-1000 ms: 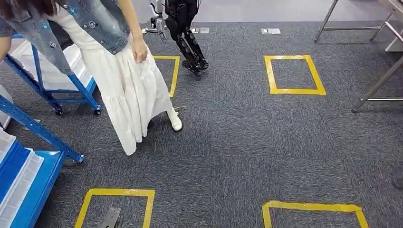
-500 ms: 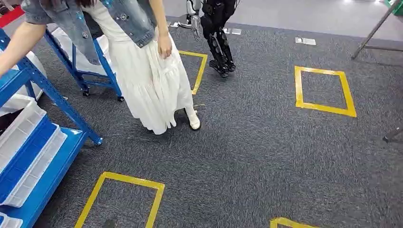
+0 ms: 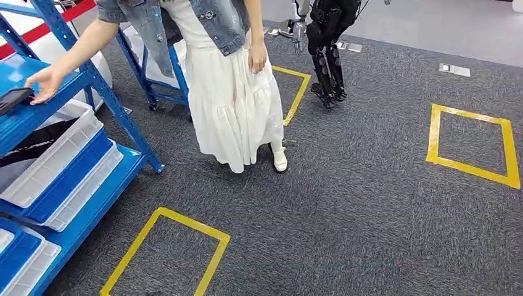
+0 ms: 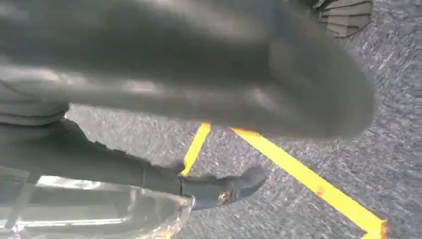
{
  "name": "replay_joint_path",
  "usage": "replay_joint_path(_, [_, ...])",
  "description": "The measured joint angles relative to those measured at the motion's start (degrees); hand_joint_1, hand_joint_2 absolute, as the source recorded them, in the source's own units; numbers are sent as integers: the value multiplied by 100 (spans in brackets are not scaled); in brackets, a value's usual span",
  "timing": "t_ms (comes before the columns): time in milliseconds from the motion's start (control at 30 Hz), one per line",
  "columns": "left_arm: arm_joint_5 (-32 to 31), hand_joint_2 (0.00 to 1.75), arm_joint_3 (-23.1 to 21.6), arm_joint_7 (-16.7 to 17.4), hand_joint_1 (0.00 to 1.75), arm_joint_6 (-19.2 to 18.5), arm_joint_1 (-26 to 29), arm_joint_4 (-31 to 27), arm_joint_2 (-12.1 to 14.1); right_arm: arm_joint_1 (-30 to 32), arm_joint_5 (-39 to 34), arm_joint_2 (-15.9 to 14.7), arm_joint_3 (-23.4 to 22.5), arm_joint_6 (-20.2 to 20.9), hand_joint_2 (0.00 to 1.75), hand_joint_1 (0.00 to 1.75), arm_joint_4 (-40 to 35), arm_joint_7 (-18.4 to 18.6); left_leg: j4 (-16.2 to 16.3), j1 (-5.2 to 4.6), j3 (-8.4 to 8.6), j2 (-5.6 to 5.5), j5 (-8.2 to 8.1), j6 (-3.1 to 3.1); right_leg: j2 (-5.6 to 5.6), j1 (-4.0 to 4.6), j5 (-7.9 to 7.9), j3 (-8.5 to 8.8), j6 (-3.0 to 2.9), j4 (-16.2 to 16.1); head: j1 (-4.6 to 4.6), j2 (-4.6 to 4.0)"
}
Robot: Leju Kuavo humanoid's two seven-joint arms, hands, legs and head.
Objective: Take the parts from the cabinet and place them on the table.
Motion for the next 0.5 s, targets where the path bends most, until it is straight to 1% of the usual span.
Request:
replay_joint_path(33, [-2,0,0,0,0,-2,-15,0,4,17,0,4,0,7,0,0,0,-2,430,2,-213,112,-219,-10,-67,33,-15,9,-24,1,4,0])
replay_joint_path(67, [-4,0,0,0,0,-2,-19,0,2,29,0,2,0,9,0,0,0,-2,1025,3,-516,167,-488,-11,-164,61,-33,16,-48,1,0,0])
replay_joint_path(100, [-11,0,0,-2,0,-2,-15,2,-2,35,0,-7,0,13,0,0,0,0,1419,3,-729,169,-603,-6,-240,86,-49,18,-66,2,2,0])
replay_joint_path(133, [-20,0,0,-7,0,0,-4,2,-2,32,0,-13,0,26,0,0,0,0,1537,2,-806,169,-583,8,-303,107,-59,25,-80,2,2,2])
replay_joint_path(167, [-41,0,0,-11,0,0,5,2,-2,25,0,-18,0,44,0,0,0,4,1370,-1,-743,172,-428,41,-367,130,-75,44,-100,2,-2,2])
replay_joint_path(200, [-55,0,0,-20,0,4,10,2,11,20,-2,-20,0,44,0,0,0,7,916,-16,-511,187,-159,99,-431,152,-93,75,-121,0,0,0])
replay_joint_path(233, [-61,0,0,-31,0,11,8,2,15,14,-2,-20,0,44,0,0,0,9,324,-55,-200,260,122,175,-497,173,-120,112,-134,-2,2,2])
replay_joint_path(267, [-63,0,0,-39,0,15,3,2,22,12,-2,-20,0,44,0,0,0,15,-167,-119,77,460,310,263,-547,181,-134,142,-142,-8,2,0])
replay_joint_path(300, [-66,0,0,-46,0,17,-15,2,42,14,-2,-2,0,50,0,0,0,22,-308,-174,149,681,210,299,-596,205,-157,160,-120,-18,20,0])
replay_joint_path(333, [-70,0,-2,-52,0,17,-28,2,39,13,-2,-8,0,54,0,0,0,22,-373,-203,147,653,227,318,-653,214,-162,162,-106,-32,20,2])
replay_joint_path(367, [-70,0,-2,-59,0,17,-33,2,39,2,0,-11,0,55,0,0,0,22,-367,-219,129,584,235,333,-717,193,-166,162,-89,-38,0,0])
replay_joint_path(400, [-70,0,0,-59,0,33,-29,2,50,-12,-2,-11,0,57,0,0,0,22,-378,-232,128,514,238,356,-791,186,-167,180,-71,-66,9,0])
replay_joint_path(433, [-70,0,0,-59,0,39,-20,2,59,-20,-2,-2,0,59,0,0,-2,24,-480,-230,161,426,276,397,-865,232,-164,238,-46,-118,0,2])
replay_joint_path(467, [-70,0,0,-59,0,39,-6,4,50,-23,0,-13,0,57,0,0,-9,26,-657,-120,296,333,383,388,-646,232,-208,190,-21,-50,20,0])
replay_joint_path(500, [-70,0,0,-61,0,42,-16,4,35,-20,-2,-22,0,59,0,0,-9,26,-715,-122,324,278,415,415,-318,217,-306,106,-36,165,14,2])
